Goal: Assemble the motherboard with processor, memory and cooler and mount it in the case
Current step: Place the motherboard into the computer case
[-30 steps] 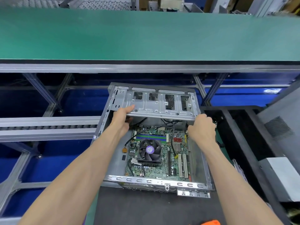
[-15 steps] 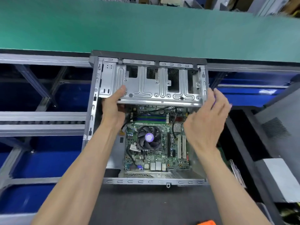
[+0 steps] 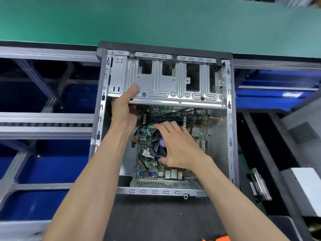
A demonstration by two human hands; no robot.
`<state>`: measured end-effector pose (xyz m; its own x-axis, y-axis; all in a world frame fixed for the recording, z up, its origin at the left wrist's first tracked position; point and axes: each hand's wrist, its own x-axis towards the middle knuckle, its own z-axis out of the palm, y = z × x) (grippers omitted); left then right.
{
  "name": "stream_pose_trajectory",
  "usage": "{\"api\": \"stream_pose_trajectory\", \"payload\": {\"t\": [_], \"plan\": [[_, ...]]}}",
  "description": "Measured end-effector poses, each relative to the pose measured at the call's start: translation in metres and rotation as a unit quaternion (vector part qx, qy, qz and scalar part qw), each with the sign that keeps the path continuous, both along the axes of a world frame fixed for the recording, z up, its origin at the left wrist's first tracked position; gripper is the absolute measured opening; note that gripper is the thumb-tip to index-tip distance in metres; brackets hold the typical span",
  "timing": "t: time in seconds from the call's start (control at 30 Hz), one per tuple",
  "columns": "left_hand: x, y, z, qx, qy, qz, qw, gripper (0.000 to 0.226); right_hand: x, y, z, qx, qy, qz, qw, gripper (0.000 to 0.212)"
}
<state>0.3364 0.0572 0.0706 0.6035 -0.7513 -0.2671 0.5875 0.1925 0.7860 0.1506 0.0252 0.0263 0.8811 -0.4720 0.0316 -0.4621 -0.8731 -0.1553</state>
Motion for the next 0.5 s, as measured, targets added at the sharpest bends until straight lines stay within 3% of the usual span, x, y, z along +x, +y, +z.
{"api": "stream_pose_trajectory", "payload": {"t": [0.1, 0.5], "plan": [[0.0010, -0.0002, -0.0009, -0.010, 0.004, 0.007, 1.000, 0.011, 0.0005, -0.0020, -0.0038, 0.018, -0.033, -0.004, 0.999, 0.100], [0.0019, -0.0001, -0.0048, -0.017, -0.013, 0.014, 1.000, 0.004, 0.0006, -0.0008, -0.0011, 0.095, -0.080, -0.032, 0.992, 0.101]]}}
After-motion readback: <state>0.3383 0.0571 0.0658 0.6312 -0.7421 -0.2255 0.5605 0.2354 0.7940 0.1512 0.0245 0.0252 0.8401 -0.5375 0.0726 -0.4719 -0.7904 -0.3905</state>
